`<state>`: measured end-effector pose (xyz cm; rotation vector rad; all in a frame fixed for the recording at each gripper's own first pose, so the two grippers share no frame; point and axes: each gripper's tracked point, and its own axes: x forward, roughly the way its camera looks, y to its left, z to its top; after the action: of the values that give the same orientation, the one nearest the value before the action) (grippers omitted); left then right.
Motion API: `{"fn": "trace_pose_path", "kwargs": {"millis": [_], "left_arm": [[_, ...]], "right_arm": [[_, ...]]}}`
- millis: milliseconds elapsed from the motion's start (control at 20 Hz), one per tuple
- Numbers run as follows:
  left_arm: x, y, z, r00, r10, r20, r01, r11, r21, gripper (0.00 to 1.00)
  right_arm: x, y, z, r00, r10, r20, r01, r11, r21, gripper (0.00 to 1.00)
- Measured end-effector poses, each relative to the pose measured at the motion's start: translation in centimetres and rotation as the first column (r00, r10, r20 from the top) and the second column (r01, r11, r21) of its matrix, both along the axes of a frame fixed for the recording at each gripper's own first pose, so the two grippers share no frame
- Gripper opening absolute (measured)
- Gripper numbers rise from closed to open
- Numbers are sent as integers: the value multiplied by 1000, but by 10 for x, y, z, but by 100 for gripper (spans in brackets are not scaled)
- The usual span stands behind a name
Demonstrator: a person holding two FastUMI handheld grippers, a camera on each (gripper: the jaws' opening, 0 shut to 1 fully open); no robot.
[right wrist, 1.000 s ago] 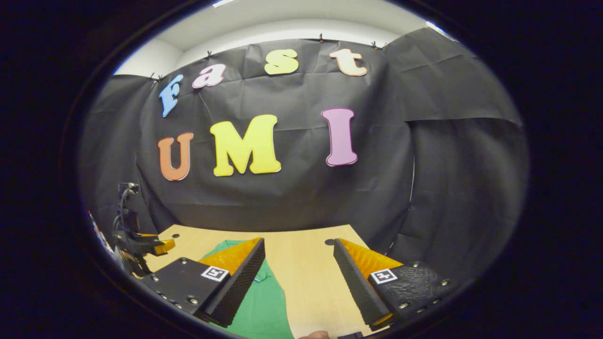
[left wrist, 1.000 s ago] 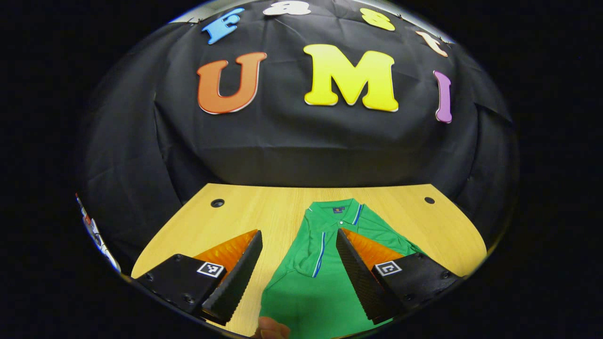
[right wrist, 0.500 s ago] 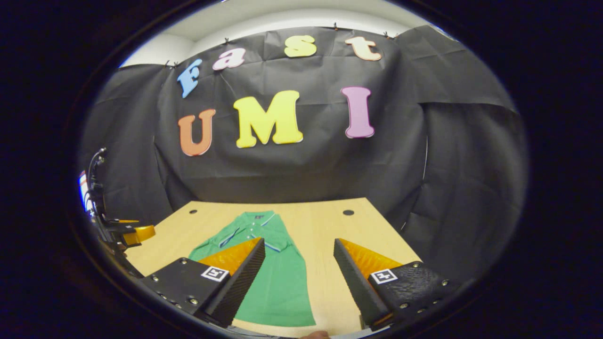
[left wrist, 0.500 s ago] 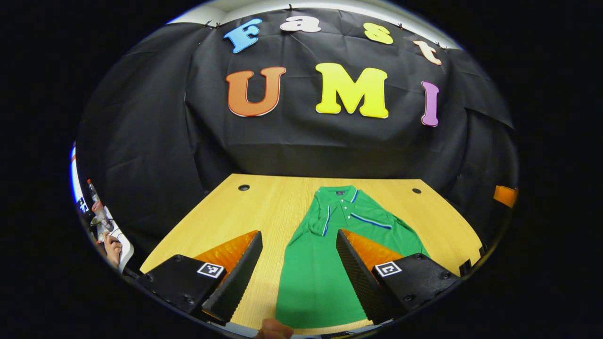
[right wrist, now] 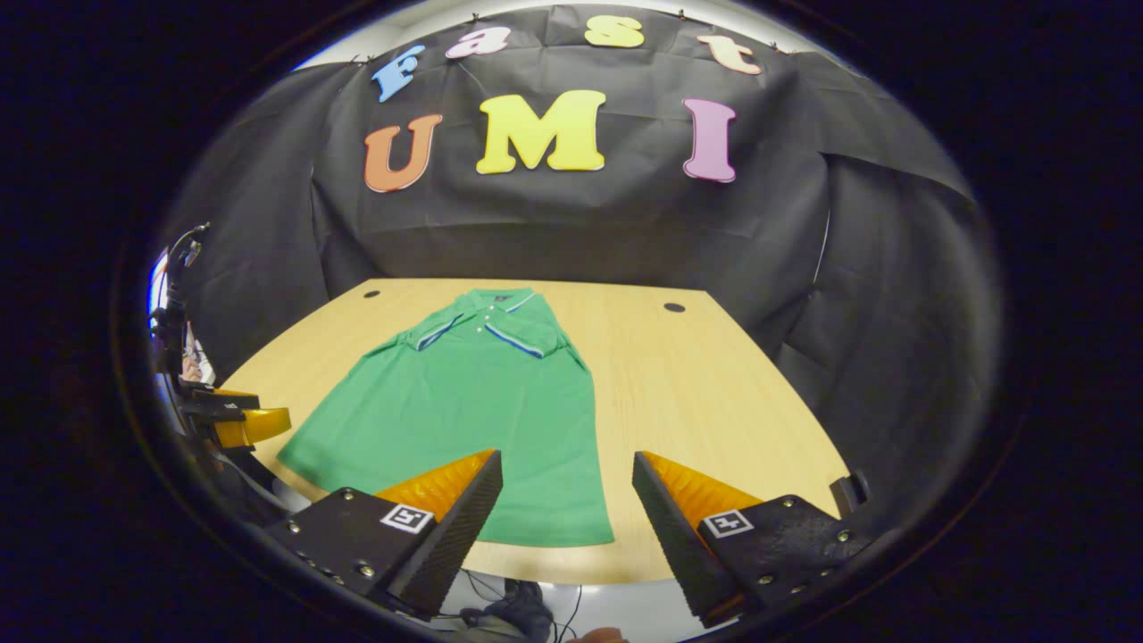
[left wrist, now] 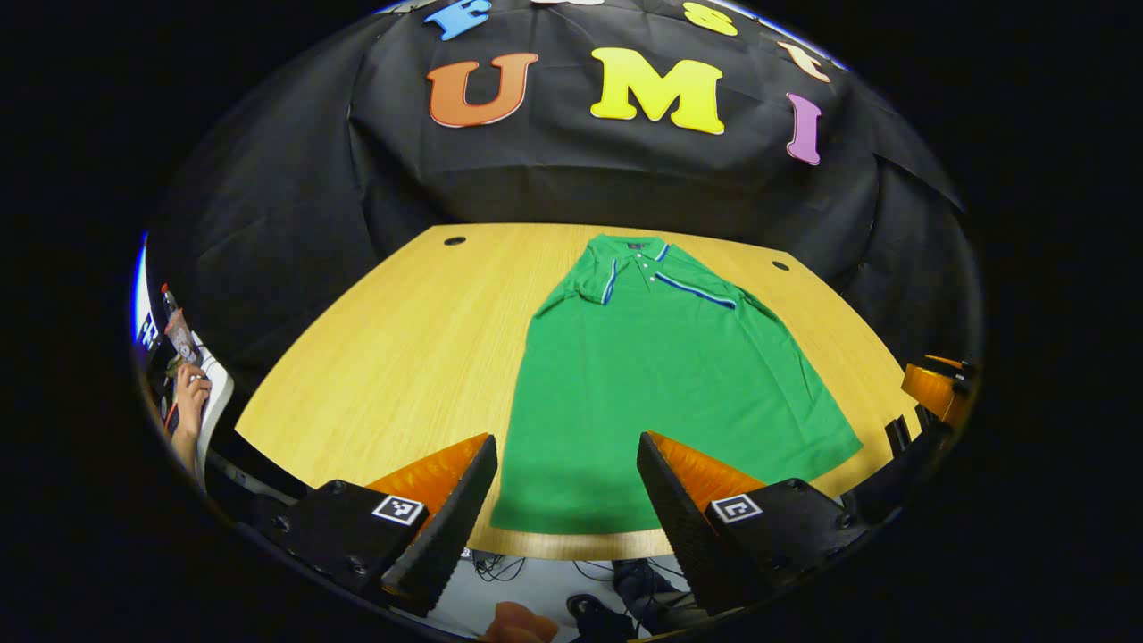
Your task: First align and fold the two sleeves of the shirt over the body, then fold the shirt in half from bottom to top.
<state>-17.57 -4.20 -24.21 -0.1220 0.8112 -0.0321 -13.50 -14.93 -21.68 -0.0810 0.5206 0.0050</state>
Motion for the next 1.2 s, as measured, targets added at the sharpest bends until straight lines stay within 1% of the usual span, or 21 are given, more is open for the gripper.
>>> {"fn": "trace_pose_path", "kwargs": {"millis": [50,200,350,550,650,750,800,900,1000,1050,1100,1150,1200], "left_arm": [[-2,1,-7,1000,-1,-8,1,1000,2,100],[-7,4,-24,999,2,-32,-1,1000,14,100],[-6,8,-41,997,21,-70,-21,1000,12,100],[-1,10,-60,995,13,-95,-11,1000,23,100],[-3,9,-71,992,20,-123,-18,1000,16,100],[1,9,-69,994,28,-101,-27,1000,11,100],[0,11,-71,994,35,-108,-33,999,21,100],[3,8,-72,996,17,-90,-13,999,42,100],[4,7,-74,993,44,-110,-41,999,32,100],[8,7,-73,992,49,-120,-45,998,35,100],[10,7,-73,991,60,-121,-56,998,35,99],[14,7,-74,991,81,-105,-78,997,27,67],[12,8,-72,989,113,-98,-111,993,25,35]], "right_arm": [[-3,5,-10,1000,8,-14,-8,1000,9,94],[-6,4,-40,998,8,-65,-9,1000,-9,94],[-2,3,-67,992,-19,-123,17,1000,-12,94],[3,-5,-98,982,-45,-185,42,999,-20,94],[8,-6,-107,978,-55,-201,50,998,-31,94],[10,-7,-114,975,-63,-214,57,998,-30,94],[9,-6,-115,975,-64,-215,60,998,-22,96],[10,-4,-117,974,-68,-215,68,998,-9,97],[8,2,-119,971,-68,-229,70,998,-3,97],[10,9,-118,971,-59,-231,64,998,13,89],[10,18,-119,971,-40,-236,51,998,38,61],[11,32,-121,970,-15,-241,36,996,80,33],[11,36,-120,969,-25,-244,47,995,83,5]]}}
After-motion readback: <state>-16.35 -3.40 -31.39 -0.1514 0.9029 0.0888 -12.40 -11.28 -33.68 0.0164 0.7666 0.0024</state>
